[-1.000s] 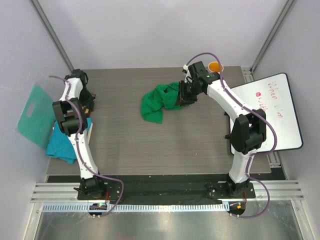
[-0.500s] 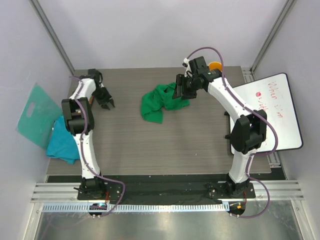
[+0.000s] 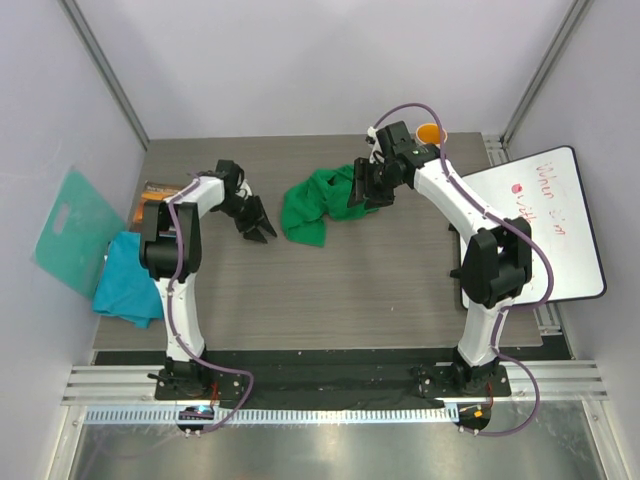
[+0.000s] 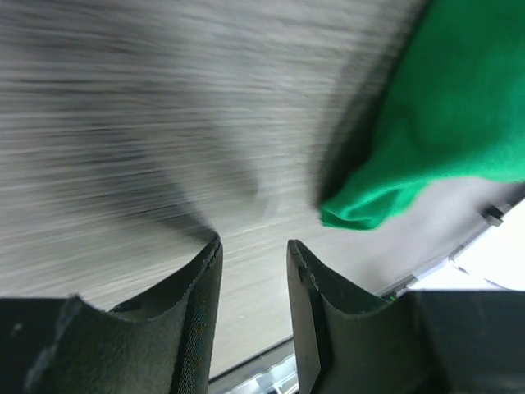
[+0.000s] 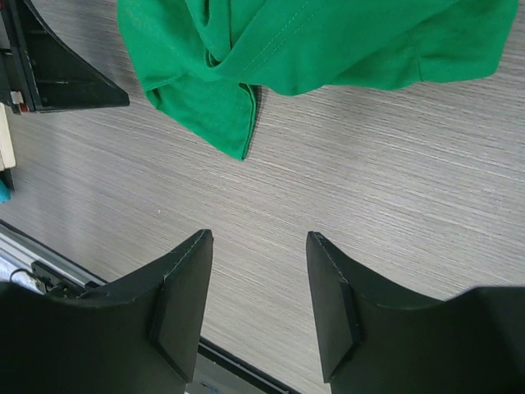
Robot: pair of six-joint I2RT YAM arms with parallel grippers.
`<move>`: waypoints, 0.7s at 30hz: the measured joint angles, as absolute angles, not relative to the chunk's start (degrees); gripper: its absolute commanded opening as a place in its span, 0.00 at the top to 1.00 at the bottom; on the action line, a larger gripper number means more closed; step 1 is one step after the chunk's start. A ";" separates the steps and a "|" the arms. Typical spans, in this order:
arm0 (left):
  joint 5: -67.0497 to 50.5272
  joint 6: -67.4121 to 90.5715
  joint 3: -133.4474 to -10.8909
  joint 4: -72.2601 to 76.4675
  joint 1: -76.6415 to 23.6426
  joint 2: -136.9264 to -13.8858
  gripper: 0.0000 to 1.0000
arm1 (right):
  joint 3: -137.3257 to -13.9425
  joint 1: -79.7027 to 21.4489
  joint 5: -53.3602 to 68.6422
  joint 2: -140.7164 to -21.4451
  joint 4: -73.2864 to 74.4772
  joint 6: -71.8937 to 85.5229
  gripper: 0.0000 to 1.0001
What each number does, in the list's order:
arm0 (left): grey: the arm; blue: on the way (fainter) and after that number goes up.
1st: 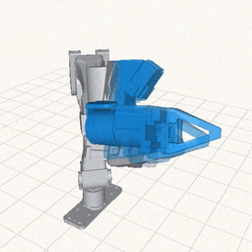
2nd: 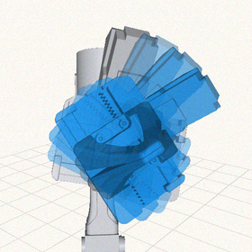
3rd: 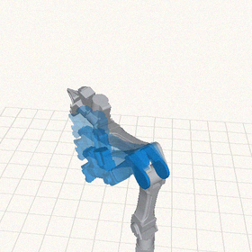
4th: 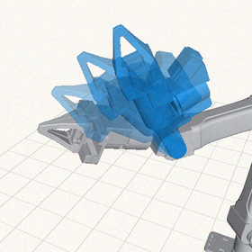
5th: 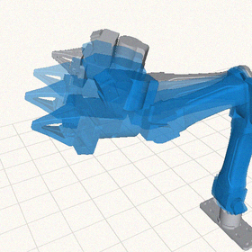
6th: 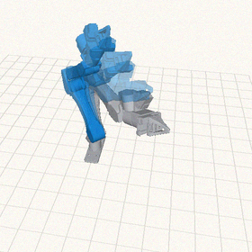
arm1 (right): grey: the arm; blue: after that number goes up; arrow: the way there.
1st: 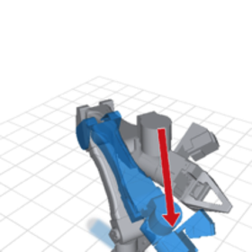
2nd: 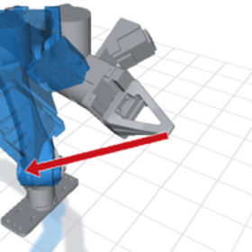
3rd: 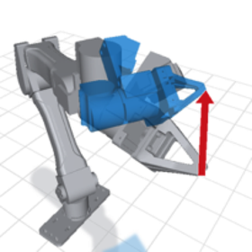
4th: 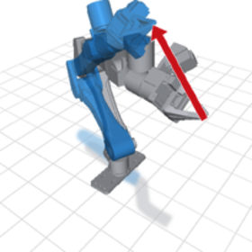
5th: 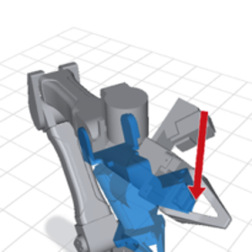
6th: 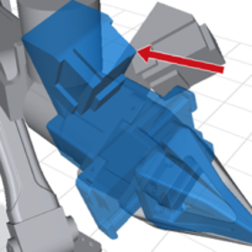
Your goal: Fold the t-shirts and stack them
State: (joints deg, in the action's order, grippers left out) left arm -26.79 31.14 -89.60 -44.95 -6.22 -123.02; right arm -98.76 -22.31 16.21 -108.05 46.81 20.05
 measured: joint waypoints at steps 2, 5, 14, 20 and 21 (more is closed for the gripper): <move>-30.00 32.34 -88.01 -43.07 -6.22 -122.93 0.55 | -98.74 -22.31 16.23 -108.05 46.78 20.10 0.46; -34.52 35.53 -85.01 -38.63 -5.85 -122.26 0.53 | -98.74 -22.31 16.25 -108.05 46.78 20.10 0.46; -38.09 40.36 -84.44 -33.21 -6.94 -123.15 0.52 | -98.00 -22.31 16.38 -108.05 46.78 20.05 0.47; -38.13 41.80 -87.50 -32.36 -8.62 -125.25 0.54 | -97.45 -22.31 16.45 -108.05 46.78 20.05 0.48; -38.09 41.87 -87.96 -32.34 -8.82 -125.51 0.58 | -97.41 -22.31 16.45 -108.05 46.76 20.05 0.48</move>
State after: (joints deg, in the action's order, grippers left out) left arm -38.09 41.87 -87.96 -32.34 -8.82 -125.51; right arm -97.41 -22.31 16.45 -108.05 46.76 20.05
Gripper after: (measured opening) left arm 0.480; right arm 0.520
